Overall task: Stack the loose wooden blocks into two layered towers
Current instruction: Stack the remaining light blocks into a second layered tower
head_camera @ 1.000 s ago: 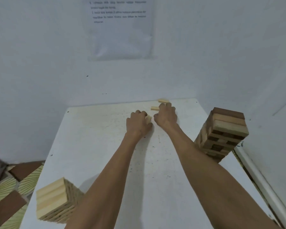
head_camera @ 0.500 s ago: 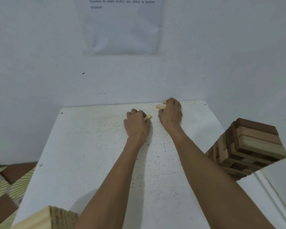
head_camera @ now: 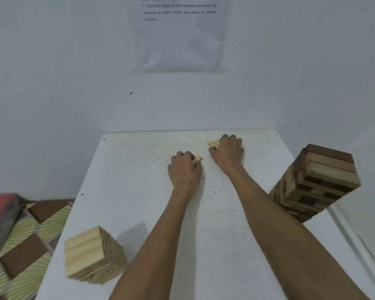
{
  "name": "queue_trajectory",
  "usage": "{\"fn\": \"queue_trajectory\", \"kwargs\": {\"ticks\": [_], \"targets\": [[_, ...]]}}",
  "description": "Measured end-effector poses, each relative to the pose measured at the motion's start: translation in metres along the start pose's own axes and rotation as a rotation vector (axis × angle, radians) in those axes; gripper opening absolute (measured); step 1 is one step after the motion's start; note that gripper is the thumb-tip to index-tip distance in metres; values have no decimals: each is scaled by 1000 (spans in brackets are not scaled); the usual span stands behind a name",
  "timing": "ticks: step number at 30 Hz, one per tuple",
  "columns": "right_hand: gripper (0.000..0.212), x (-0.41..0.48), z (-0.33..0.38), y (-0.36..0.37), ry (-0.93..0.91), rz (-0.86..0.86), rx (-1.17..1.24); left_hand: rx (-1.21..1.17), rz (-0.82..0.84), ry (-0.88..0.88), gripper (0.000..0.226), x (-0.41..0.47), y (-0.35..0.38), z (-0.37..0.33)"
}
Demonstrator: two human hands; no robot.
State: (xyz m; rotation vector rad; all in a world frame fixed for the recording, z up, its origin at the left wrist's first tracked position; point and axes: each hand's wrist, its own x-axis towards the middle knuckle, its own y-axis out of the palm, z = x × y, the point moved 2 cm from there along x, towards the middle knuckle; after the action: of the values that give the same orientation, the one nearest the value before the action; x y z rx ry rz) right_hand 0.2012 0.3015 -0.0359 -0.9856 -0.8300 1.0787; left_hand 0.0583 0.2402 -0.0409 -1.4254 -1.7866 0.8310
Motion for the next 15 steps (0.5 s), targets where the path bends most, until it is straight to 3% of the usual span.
{"fn": "queue_trajectory", "kwargs": {"ticks": [7,15], "targets": [[39,-90,-7,-17,-114,23,82,-136,-50,-34,20,-68,-24,13],[69,-211,-38,-46,-391,216,221,-141,-118,41,20,-159,-50,39]]}}
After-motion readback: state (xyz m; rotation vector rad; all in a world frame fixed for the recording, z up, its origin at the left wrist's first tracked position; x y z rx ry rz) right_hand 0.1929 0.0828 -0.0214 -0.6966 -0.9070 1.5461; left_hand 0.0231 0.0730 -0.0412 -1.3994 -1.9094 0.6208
